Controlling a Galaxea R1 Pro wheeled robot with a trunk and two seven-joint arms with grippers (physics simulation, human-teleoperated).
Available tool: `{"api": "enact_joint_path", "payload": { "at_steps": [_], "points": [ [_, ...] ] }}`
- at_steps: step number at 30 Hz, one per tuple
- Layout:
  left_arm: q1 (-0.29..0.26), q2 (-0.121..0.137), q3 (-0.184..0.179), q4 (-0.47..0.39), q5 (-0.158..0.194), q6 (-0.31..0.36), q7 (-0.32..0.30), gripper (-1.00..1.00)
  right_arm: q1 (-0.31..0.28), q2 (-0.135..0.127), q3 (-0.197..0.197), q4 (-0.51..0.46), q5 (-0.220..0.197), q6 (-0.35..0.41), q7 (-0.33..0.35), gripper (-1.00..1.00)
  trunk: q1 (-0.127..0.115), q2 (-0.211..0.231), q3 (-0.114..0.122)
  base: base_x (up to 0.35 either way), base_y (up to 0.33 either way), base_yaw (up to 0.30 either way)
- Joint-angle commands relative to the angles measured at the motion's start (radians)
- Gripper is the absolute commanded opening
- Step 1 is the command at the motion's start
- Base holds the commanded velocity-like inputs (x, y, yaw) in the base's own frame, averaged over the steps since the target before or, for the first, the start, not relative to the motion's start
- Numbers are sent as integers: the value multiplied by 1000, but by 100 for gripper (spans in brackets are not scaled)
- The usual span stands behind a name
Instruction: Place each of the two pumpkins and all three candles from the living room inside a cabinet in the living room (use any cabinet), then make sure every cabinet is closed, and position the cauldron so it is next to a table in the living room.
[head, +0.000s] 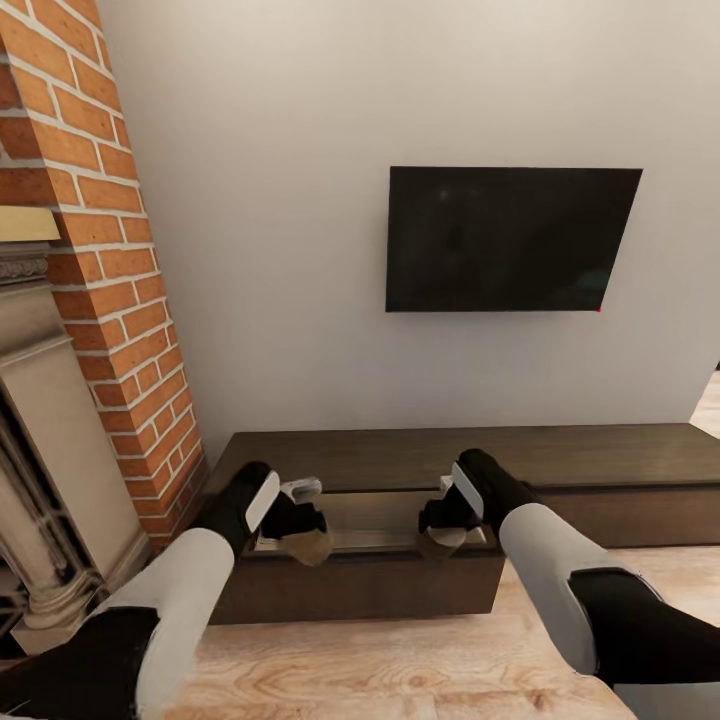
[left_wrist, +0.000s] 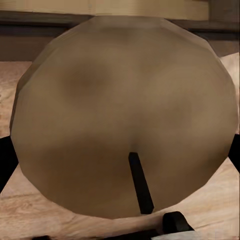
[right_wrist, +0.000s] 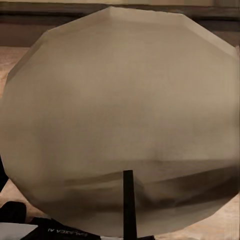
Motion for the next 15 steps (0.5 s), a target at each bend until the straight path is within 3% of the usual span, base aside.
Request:
{"api": "enact_joint_path", "payload": {
  "at_steps": [1, 2, 4, 10, 15],
  "points": [
    [-32, -6, 3, 46, -2, 3, 4, -100, -7, 0, 2, 13, -2, 4, 2, -100, 0, -1, -1, 0, 0, 0],
    [-79, -19, 4, 113, -3, 1, 5, -100, -13, 0, 0, 25, -2, 4, 2, -100, 0, -1, -1, 0, 0, 0],
    [-117, -29, 4, 157, -3, -1, 5, -100, -16, 0, -1, 32, -2, 4, 2, -100, 0, -1, -1, 0, 0, 0],
    [-157, -41, 2, 213, -5, -3, 10, -100, -19, 2, 4, 39, 1, 4, 1, -100, 0, -1, -1, 0, 0, 0],
    [-159, -43, 1, 273, -7, -6, 20, -100, -19, 6, 10, 40, 2, 4, 0, -100, 0, -1, -1, 0, 0, 0]
  ]
}}
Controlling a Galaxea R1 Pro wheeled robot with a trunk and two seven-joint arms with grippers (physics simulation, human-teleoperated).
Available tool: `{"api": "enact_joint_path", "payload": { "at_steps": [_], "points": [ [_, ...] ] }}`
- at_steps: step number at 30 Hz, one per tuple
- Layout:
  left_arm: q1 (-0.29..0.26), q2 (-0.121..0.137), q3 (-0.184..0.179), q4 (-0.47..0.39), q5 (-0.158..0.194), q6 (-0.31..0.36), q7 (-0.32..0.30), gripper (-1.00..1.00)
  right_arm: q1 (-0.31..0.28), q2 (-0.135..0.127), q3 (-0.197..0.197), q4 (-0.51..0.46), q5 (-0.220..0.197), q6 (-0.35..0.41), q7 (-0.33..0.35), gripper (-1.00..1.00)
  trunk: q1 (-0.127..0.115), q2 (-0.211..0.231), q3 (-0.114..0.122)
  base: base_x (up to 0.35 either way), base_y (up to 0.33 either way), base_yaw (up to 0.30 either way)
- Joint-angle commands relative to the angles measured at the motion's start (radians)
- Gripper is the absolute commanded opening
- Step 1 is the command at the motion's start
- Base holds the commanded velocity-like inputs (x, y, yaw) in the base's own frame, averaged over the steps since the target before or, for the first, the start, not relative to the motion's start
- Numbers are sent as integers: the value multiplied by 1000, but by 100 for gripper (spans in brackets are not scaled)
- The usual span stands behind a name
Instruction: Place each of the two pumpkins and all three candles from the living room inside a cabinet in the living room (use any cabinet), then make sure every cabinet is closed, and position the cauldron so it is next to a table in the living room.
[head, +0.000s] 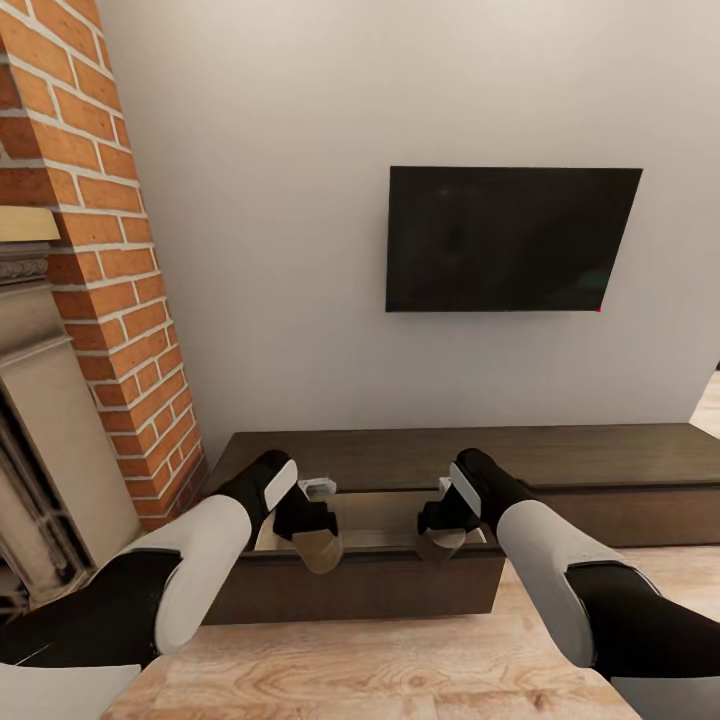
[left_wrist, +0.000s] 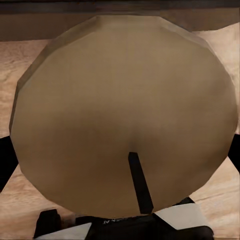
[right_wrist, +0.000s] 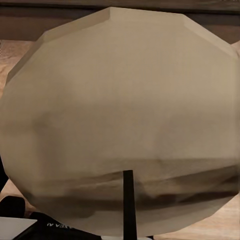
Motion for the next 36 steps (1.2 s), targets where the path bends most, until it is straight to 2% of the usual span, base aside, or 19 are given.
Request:
{"api": "enact_joint_path", "payload": {
  "at_steps": [1, 6, 11, 13, 15, 20, 25, 31, 36],
  "points": [
    [-1, -1, 4, 15, 8, 3, 8, -100, 0, 0, 5, -1, -1, 4, 2, -100, 0, -1, -1, 0, 0, 0],
    [-1, -2, 2, 69, 4, 0, 21, -100, 1, 1, 5, 0, 0, 4, 2, -100, 0, -1, -1, 0, 0, 0],
    [-1, -2, 1, 80, -10, -6, 40, -100, 2, 2, 6, 0, 0, 4, 2, -100, 0, -1, -1, 0, 0, 0],
    [-1, -2, 1, 81, -12, -33, 42, -100, 2, 3, 6, 0, 1, 4, 2, -100, 0, -1, -1, 0, 0, 0],
    [-1, -2, 1, 87, -14, -92, 43, -100, 2, 3, 7, 2, 1, 4, 1, -100, 0, -1, -1, 0, 0, 0],
    [-1, -2, 0, 108, -14, -154, 43, -100, 2, 3, 7, 22, 1, 4, 2, -100, 0, -1, -1, 0, 0, 0],
    [-1, -2, -2, 115, -17, -253, 41, -100, 3, 4, 7, 50, 1, 4, 1, -100, 0, -1, -1, 0, 0, 0],
    [-1, -2, -2, 116, -17, -266, 42, -100, 3, 4, 7, 59, 1, 4, 1, -100, 0, -1, -1, 60, 0, 0],
    [-1, -2, -2, 137, -18, -268, 43, -100, 5, 4, 7, 61, 0, 4, 1, -100, 0, -1, -1, 273, 0, 0]
  ]
}}
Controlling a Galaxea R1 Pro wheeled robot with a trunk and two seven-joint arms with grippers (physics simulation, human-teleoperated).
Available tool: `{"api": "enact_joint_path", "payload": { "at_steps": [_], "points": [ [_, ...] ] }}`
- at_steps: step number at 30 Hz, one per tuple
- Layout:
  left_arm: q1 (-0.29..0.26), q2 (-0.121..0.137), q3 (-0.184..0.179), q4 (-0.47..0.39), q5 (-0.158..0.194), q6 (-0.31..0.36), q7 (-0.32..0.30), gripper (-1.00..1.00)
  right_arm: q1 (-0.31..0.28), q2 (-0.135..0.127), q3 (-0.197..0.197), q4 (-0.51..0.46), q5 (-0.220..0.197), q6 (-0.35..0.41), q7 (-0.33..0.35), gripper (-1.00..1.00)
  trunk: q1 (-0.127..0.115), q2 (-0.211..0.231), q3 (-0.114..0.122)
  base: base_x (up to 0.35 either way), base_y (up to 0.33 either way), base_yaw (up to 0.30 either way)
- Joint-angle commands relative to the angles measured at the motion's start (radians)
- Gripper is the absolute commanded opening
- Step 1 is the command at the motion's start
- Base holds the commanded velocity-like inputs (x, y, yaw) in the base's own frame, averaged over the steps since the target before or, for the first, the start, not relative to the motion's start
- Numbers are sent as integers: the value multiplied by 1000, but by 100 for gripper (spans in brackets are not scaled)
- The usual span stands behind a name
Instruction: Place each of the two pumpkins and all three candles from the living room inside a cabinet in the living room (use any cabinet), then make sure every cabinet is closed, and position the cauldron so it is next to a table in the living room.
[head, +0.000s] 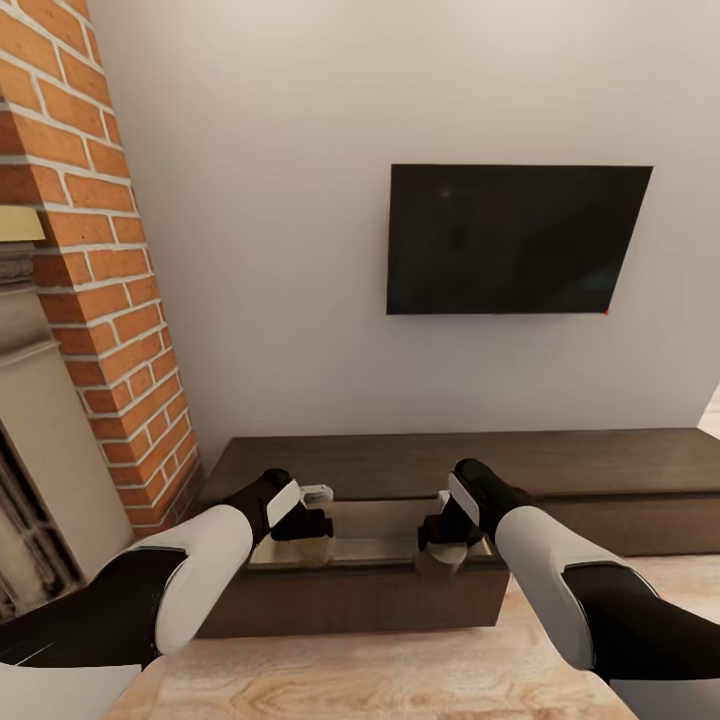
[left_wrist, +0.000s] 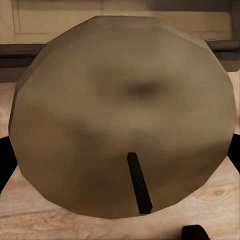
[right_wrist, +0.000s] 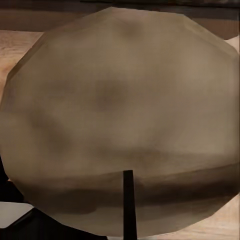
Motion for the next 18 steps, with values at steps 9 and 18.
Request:
{"api": "enact_joint_path", "payload": {
  "at_steps": [9, 18],
  "points": [
    [0, 0, 1, 6, 9, 8, 9, -100, 0, 0, 4, 0, -2, 4, 2, -100, 0, -1, -2, 330, 0, 43],
    [0, 0, 1, 23, 9, 9, 7, -100, 0, 0, 4, 0, -2, 4, 2, -100, 0, -1, -4, 310, -94, 162]
  ]
}}
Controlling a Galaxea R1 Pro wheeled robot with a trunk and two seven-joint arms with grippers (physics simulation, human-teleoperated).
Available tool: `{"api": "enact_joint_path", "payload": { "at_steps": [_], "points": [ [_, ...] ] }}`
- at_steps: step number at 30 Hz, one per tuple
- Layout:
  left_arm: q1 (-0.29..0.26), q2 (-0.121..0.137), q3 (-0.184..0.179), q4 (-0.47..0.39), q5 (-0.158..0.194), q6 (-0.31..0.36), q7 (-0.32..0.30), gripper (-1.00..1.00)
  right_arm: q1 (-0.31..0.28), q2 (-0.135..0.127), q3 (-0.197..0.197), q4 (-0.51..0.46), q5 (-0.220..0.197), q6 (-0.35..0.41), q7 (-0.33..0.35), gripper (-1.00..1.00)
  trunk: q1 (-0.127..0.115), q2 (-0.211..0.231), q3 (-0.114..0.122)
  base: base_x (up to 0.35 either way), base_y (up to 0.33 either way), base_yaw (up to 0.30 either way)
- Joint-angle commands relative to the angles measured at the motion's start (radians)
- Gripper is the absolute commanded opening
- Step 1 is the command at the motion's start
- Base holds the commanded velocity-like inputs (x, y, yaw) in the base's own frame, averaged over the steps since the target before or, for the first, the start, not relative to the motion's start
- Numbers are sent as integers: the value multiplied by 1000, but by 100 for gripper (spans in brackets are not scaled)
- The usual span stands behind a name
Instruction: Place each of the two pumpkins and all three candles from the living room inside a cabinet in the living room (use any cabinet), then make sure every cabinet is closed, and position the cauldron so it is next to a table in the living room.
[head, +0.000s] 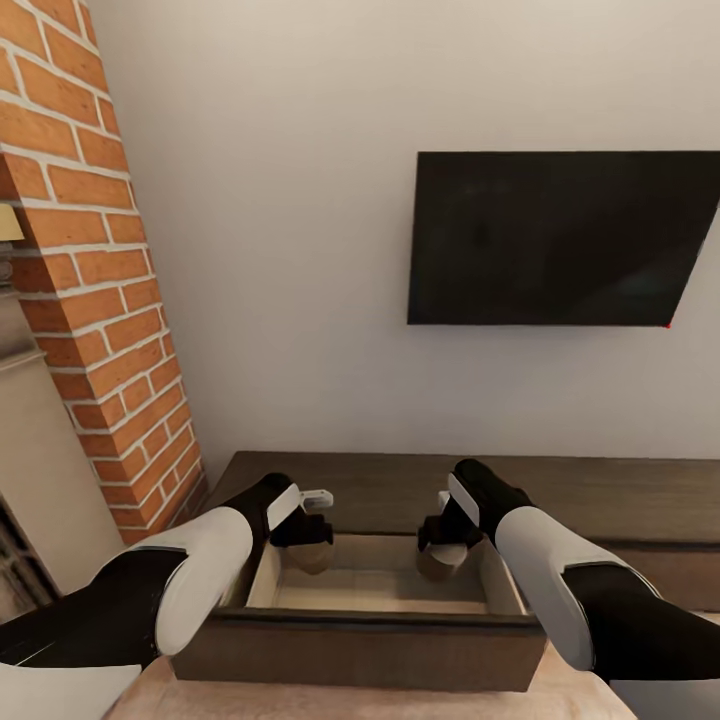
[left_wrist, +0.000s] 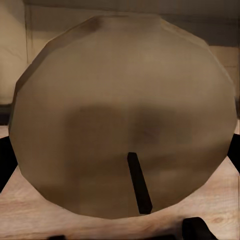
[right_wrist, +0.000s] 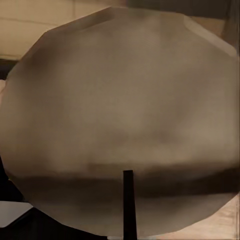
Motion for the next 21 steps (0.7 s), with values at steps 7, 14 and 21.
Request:
{"api": "enact_joint_path", "payload": {
  "at_steps": [7, 14, 21],
  "points": [
    [0, 0, 2, 11, 9, 6, -4, -100, 0, -1, 3, -2, -3, 4, 4, -100, 0, -1, -1, 61, -32, 10],
    [0, 0, 2, 23, 4, 0, -46, -100, 1, -1, 4, -1, -3, 4, 6, -100, 8, -15, -7, 2, -1, 0],
    [0, 0, 2, 23, -4, -3, -49, -100, 1, -1, 4, -2, -4, 4, 6, -100, 35, -64, -29, 0, 0, 0]
  ]
}}
